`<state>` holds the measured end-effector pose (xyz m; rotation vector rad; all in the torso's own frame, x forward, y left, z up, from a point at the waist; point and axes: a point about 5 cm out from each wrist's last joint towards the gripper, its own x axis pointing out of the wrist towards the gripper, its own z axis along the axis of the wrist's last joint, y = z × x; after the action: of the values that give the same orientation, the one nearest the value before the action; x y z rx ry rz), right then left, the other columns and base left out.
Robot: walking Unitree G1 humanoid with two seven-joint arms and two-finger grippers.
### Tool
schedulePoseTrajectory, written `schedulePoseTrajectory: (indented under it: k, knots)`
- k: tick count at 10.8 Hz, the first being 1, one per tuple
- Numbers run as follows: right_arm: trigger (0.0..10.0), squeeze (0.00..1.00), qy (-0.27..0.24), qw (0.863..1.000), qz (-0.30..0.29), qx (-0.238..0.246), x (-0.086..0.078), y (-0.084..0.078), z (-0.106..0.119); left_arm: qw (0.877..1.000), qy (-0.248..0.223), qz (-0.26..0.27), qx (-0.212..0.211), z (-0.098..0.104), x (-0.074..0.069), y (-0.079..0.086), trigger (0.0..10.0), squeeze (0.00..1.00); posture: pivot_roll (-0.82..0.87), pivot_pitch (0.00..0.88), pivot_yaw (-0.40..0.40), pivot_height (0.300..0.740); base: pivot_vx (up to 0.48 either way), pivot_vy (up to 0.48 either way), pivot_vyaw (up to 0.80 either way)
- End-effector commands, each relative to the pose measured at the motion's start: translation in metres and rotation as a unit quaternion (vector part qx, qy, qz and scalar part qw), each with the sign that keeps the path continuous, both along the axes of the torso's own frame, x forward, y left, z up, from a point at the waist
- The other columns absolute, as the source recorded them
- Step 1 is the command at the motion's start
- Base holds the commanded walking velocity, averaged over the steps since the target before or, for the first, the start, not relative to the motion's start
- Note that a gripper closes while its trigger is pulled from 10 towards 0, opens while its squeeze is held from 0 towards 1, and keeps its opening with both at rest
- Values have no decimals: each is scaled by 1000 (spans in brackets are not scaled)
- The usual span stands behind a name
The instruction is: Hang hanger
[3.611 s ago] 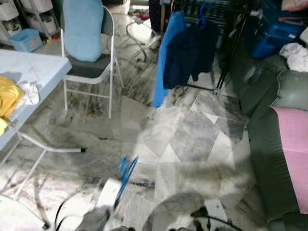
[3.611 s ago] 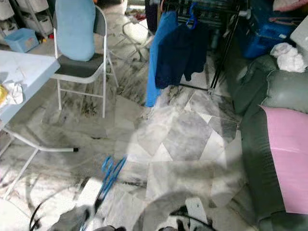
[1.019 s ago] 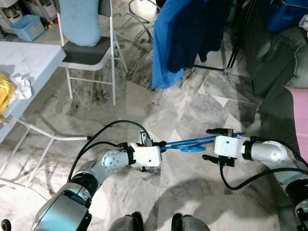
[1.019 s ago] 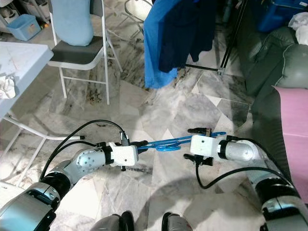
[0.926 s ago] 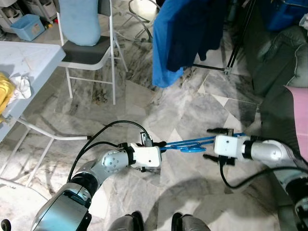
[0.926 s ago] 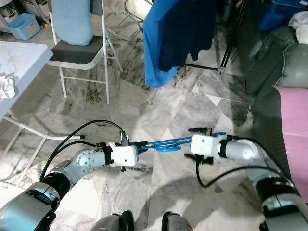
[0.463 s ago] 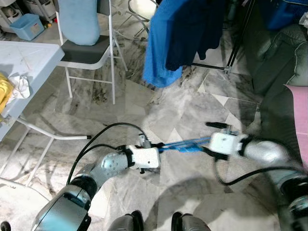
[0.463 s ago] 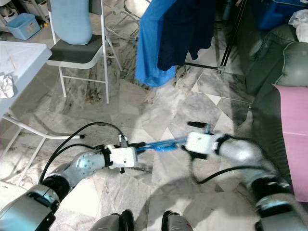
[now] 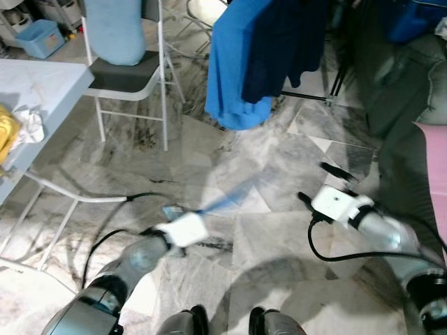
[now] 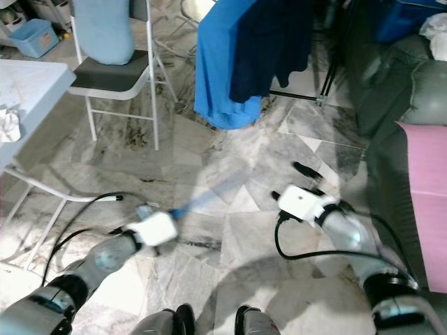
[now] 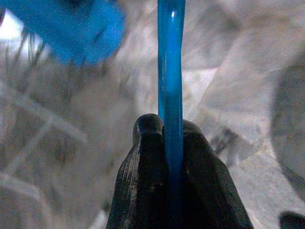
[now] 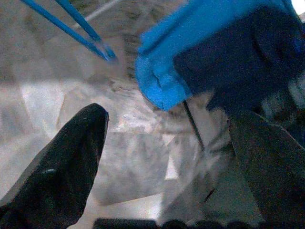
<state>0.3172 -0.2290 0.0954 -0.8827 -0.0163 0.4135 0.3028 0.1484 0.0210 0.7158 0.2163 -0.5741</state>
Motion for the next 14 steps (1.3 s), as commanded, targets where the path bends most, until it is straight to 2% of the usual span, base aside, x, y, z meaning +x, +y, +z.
schedulePoseTrajectory:
  k: [1,2,3,4,5,6,7,8,9,10,11,14]
  knots:
    - [10000,0,34,994,-58,81,-7,2,-22,994,44,93,-39,-14,-7,13,10000,0,-103,176,55,740,0,0,0]
    - [10000,0,79,973,-120,178,-14,8,-45,979,75,172,-85,-23,-12,20,10000,0,-99,166,50,740,0,0,0]
    - [10000,0,172,922,-204,281,-33,23,-87,953,113,251,-127,-37,-25,25,10000,0,-97,149,46,740,0,0,0]
    - [10000,0,210,892,-243,317,-43,32,-104,942,131,279,-133,-46,-34,27,10000,0,-97,144,43,740,0,0,0]
    - [10000,0,255,860,-282,340,-54,43,-121,916,176,331,-140,-61,-50,30,10000,0,-99,126,39,740,0,0,0]
    - [10000,0,299,828,-320,351,-65,50,-135,902,211,354,-131,-72,-64,34,10000,0,-88,114,32,740,0,0,0]
    - [10000,0,328,817,-332,340,-74,55,-144,898,226,361,-113,-77,-71,37,10000,0,-64,101,22,740,0,0,0]
    - [10000,0,338,817,-334,327,-78,56,-147,893,227,371,-114,-78,-73,41,10000,0,-49,94,13,740,0,0,0]
    - [10000,0,351,821,-331,305,-84,55,-152,877,235,398,-129,-81,-78,47,10000,0,-18,80,-8,740,0,0,0]
    - [10000,0,356,823,-331,294,-88,54,-154,871,242,405,-136,-82,-80,50,10000,0,-11,77,-14,740,0,0,0]
    - [10000,0,368,818,-342,279,-94,51,-158,865,251,410,-147,-84,-84,51,10000,0,11,68,-30,740,0,0,0]
    - [10000,0,390,814,-341,264,-105,54,-166,855,282,412,-140,-95,-104,55,10000,0,16,72,-34,740,0,0,-415]
